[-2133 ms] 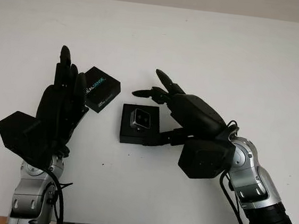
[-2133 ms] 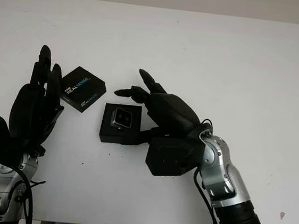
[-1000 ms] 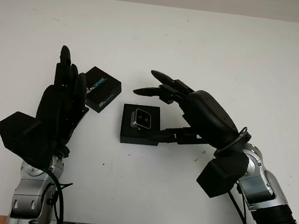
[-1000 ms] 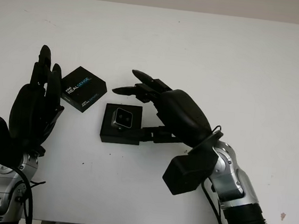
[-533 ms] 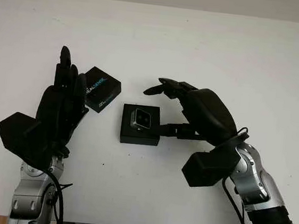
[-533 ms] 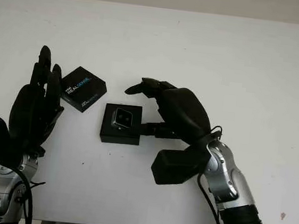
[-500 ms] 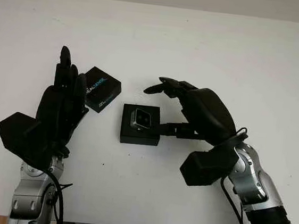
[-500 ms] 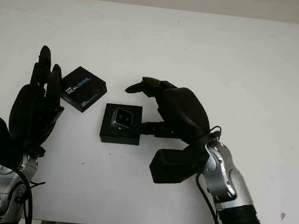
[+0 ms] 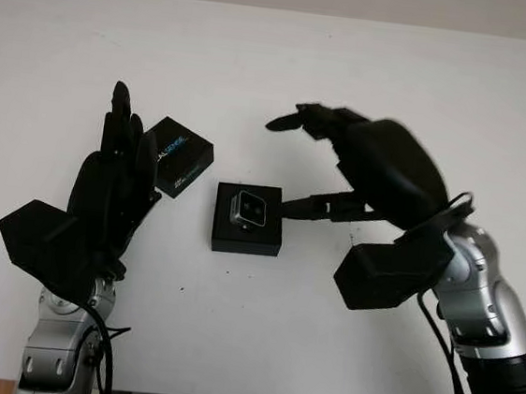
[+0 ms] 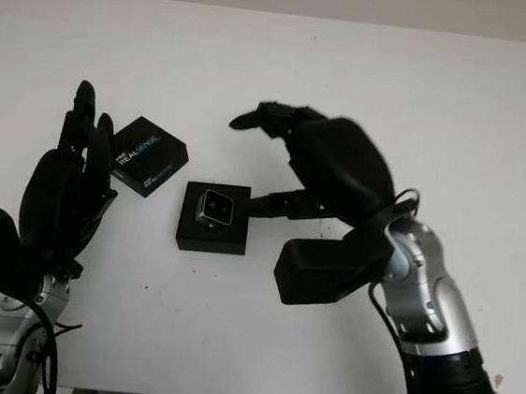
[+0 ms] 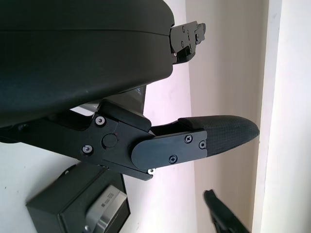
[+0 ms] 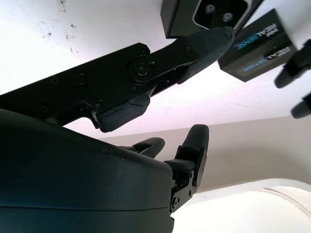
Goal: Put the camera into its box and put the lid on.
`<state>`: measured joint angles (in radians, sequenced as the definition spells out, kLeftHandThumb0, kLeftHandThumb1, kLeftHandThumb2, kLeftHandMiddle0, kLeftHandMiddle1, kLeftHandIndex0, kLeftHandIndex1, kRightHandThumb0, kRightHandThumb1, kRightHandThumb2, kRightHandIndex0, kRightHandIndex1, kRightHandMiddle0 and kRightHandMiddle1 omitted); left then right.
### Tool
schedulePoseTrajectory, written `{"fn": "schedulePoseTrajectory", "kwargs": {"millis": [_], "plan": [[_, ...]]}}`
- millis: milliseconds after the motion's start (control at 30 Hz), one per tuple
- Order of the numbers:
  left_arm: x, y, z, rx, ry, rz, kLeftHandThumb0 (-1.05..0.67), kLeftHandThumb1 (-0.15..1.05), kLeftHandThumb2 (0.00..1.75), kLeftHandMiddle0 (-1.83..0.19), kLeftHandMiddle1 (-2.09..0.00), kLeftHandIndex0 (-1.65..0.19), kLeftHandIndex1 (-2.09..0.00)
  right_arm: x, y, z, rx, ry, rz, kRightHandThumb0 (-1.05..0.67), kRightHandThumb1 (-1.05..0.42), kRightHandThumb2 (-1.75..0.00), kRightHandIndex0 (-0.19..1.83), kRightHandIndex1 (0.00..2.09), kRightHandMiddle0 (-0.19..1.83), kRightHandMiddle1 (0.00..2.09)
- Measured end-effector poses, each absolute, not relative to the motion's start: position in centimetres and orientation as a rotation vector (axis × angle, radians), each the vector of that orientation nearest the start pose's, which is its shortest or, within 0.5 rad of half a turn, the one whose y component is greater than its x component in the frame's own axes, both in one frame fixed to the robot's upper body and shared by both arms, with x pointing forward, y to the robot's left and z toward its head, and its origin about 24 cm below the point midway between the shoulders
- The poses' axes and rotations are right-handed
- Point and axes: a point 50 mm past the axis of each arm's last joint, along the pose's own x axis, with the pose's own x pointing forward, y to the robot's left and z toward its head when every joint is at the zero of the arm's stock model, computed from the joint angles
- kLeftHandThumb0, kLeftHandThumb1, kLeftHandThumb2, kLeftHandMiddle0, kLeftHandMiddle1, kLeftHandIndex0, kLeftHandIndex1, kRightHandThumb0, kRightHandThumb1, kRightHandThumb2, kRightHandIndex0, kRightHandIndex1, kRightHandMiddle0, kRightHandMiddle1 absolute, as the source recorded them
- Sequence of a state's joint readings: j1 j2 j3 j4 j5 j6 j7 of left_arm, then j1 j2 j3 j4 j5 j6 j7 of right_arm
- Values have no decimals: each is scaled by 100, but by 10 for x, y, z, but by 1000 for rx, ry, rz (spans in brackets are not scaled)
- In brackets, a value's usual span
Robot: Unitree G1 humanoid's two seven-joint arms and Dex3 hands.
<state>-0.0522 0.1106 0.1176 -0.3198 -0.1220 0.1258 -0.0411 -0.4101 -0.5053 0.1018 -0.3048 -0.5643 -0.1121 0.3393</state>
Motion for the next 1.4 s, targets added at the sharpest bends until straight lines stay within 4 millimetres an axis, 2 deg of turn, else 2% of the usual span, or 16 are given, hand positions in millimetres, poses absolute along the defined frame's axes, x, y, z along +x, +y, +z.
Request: {"fn": "schedulePoseTrajectory", "kwargs": {"millis": [200, 400, 733, 900, 1100, 1400], "plan": [[251, 179, 118, 2, -239, 11, -80, 105, 63, 19, 0, 19, 0, 262, -147, 187, -1153, -560, 340, -86, -98, -5, 27, 20, 14, 86], [250, 174, 116, -15, -224, 2, -79, 105, 62, 19, 0, 19, 0, 258, -149, 176, -1176, -561, 262, -87, -100, -6, 32, 23, 19, 91], [249, 170, 117, -15, -196, 10, -79, 105, 62, 19, 0, 19, 0, 264, -134, 159, -1186, -549, 225, -88, -103, -5, 26, 33, 7, 124], [249, 170, 117, -9, -193, 11, -81, 105, 62, 19, 0, 19, 0, 268, -126, 158, -1169, -558, 225, -84, -101, -5, 17, 45, -2, 134], [249, 171, 118, -14, -197, 6, -80, 105, 60, 19, 0, 19, 0, 271, -117, 156, -1168, -586, 221, -86, -100, -6, 12, 67, 4, 138], [249, 174, 119, -23, -203, 5, -80, 105, 60, 19, 0, 19, 0, 274, -111, 148, -1142, -587, 242, -85, -101, -6, -1, 89, 0, 141]]}}
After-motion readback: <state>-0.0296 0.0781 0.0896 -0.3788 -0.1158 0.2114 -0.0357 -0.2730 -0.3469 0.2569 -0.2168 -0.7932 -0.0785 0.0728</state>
